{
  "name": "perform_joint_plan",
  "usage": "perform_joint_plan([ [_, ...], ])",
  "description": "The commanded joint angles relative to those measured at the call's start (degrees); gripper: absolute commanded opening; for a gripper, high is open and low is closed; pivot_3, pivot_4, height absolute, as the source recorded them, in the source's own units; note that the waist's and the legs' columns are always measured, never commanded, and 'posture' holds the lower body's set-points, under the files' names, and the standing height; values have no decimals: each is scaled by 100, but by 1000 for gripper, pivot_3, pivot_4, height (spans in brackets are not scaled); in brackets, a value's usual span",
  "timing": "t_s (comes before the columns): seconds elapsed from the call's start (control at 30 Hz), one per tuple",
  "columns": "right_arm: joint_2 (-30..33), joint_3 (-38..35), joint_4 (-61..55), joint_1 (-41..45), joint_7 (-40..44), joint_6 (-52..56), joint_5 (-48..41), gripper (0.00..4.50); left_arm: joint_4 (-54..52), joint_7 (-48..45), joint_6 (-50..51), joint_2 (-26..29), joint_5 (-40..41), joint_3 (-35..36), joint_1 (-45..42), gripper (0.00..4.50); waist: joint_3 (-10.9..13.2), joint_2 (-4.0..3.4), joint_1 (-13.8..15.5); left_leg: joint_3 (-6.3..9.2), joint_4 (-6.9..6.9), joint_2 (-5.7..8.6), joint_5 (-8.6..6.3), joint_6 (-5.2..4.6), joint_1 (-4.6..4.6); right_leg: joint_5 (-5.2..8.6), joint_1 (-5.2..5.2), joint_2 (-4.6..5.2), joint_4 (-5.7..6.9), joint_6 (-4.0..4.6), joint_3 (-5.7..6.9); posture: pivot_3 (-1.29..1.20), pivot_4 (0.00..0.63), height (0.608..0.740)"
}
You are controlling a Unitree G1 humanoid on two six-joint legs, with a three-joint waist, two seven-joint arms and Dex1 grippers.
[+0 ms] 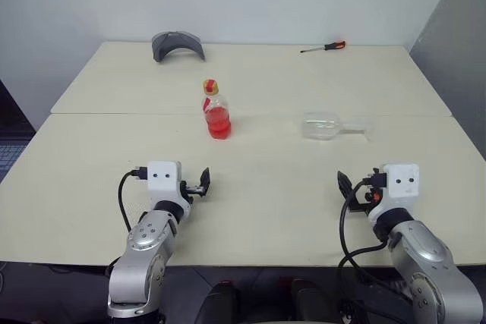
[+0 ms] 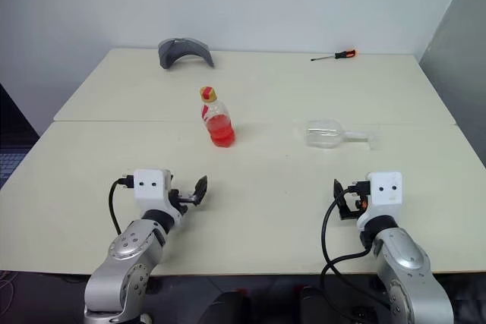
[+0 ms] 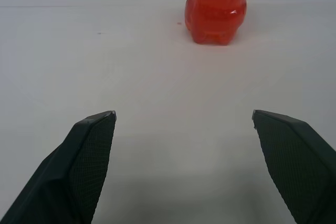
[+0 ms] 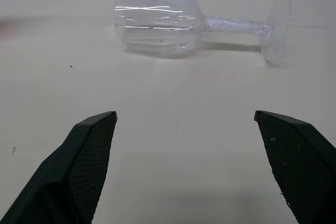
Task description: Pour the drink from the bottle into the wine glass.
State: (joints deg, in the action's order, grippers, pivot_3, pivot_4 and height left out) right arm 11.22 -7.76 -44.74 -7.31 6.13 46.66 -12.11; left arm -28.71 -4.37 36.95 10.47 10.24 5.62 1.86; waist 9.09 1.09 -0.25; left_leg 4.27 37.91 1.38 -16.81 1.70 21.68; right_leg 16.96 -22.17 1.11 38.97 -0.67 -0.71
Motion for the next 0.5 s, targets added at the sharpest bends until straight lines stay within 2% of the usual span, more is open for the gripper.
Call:
perform_joint_plan([
  [0.03,58,-50,-137,81,-1,-140,6,4500,-250,2,-106,71,-69,40,-48,4450,0,0,0,0,0,0,0,0,0,0,0,0,0,0,0,0,150,740],
  [0.5,249,-43,53,257,117,-298,7,4500,-211,-41,-326,112,-161,-60,-263,4450,1,0,1,0,0,0,0,0,1,-2,0,0,0,3,0,0,150,740],
])
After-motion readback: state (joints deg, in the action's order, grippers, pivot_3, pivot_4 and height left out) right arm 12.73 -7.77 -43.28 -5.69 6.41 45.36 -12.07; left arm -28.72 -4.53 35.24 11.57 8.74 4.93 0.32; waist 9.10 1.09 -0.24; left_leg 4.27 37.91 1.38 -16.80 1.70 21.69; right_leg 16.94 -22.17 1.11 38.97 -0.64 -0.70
